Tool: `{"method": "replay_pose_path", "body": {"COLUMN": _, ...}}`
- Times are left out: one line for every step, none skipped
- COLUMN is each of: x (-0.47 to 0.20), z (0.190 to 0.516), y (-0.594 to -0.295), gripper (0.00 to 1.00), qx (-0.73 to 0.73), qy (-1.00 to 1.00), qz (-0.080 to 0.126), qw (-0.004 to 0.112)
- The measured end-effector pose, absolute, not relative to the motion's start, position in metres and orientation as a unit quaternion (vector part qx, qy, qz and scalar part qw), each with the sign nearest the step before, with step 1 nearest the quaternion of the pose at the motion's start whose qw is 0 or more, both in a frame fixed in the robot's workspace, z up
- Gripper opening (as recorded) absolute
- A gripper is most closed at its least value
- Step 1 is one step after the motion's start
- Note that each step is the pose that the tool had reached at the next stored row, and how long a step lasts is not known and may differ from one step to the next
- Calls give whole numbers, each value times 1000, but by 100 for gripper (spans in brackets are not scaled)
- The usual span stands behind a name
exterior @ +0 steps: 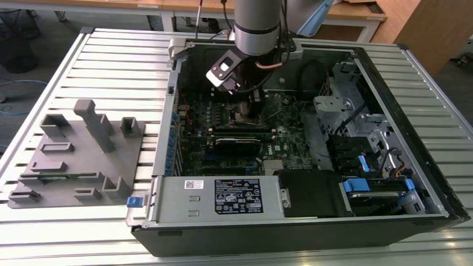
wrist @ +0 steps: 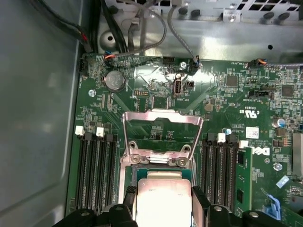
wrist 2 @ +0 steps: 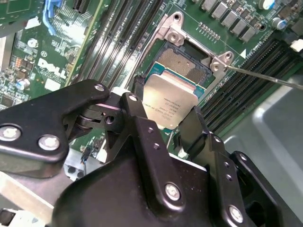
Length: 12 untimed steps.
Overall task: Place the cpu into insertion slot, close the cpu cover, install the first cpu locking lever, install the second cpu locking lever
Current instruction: 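Place the cpu into insertion slot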
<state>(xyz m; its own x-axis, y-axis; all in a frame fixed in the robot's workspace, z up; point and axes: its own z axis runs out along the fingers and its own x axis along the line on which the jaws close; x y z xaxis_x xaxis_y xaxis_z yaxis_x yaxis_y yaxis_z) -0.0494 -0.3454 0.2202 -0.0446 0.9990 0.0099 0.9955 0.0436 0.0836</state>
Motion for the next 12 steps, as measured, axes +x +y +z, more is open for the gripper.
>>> {"method": "replay_pose_path", "body": {"x": -50, "z": 218, "y": -345, "gripper": 54, "qx": 691, "qy": 722, "qz": 34, "qw": 25}}
{"method": "replay_pose_path", "body": {"x": -50, "z": 217, "y": -345, "gripper": 54, "qx": 691, "qy": 722, "qz": 34, "qw": 25}}
{"method": "replay_pose_path", "body": {"x": -50, "z": 215, "y": -345, "gripper": 54, "qx": 691, "qy": 722, "qz": 34, "qw": 25}}
{"method": "replay_pose_path", "body": {"x": -50, "z": 214, "y": -345, "gripper": 54, "qx": 691, "qy": 722, "qz": 34, "qw": 25}}
{"method": "replay_pose_path", "body": {"x": -50, "z": 213, "y": -345, "gripper": 54, "qx": 691, "qy": 722, "qz": 34, "qw": 25}}
{"method": "replay_pose_path", "body": {"x": -50, "z": 212, "y": -345, "gripper": 54, "qx": 691, "qy": 722, "qz": 34, "qw": 25}}
{"method": "replay_pose_path", "body": {"x": -50, "z": 212, "y": -345, "gripper": 54, "qx": 691, "qy": 722, "qz": 34, "qw": 25}}
{"method": "replay_pose_path", "body": {"x": -51, "z": 211, "y": -344, "gripper": 54, "qx": 691, "qy": 722, "qz": 34, "qw": 25}}
{"method": "replay_pose_path", "body": {"x": -51, "z": 211, "y": -344, "gripper": 54, "qx": 691, "qy": 722, "qz": 34, "qw": 25}}
{"method": "replay_pose_path", "body": {"x": -51, "z": 211, "y": -343, "gripper": 54, "qx": 691, "qy": 722, "qz": 34, "qw": 25}}
{"method": "replay_pose_path", "body": {"x": -51, "z": 210, "y": -343, "gripper": 54, "qx": 691, "qy": 722, "qz": 34, "qw": 25}}
{"method": "replay_pose_path", "body": {"x": -52, "z": 210, "y": -342, "gripper": 54, "qx": 691, "qy": 722, "qz": 34, "qw": 25}}
